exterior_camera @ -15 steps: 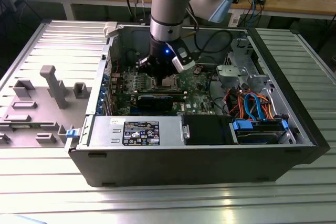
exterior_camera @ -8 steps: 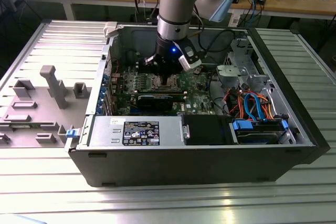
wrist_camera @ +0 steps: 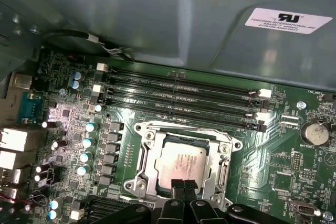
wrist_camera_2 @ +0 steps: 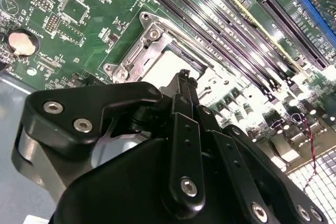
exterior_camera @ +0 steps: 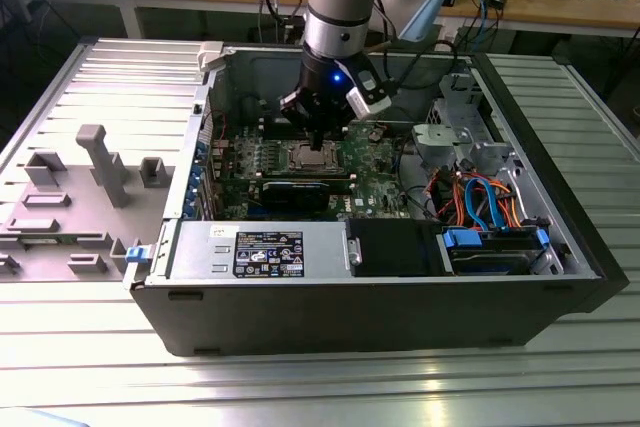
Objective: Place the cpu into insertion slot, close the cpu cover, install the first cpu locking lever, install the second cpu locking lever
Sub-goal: 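Install the second cpu locking lever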
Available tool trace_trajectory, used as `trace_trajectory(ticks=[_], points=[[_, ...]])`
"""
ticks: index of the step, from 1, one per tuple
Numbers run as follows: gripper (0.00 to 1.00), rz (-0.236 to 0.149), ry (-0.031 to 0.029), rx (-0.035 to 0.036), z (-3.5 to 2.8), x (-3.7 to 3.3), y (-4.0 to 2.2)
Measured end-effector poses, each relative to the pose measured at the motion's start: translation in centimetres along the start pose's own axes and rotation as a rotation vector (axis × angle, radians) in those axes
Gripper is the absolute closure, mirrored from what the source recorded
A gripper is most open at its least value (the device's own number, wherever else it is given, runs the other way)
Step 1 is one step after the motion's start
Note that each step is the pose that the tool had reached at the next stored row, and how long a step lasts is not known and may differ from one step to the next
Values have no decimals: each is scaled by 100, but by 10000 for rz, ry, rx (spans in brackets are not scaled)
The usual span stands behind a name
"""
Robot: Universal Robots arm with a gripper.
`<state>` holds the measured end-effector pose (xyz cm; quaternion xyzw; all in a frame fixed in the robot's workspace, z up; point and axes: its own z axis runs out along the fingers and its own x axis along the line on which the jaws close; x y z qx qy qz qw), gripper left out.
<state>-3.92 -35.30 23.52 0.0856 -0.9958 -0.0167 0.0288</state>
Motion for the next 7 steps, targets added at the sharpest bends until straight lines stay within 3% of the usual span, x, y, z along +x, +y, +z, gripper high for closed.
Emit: trace_trajectory(ticks=[7], points=[[89, 0, 0, 0, -3, 0, 0]])
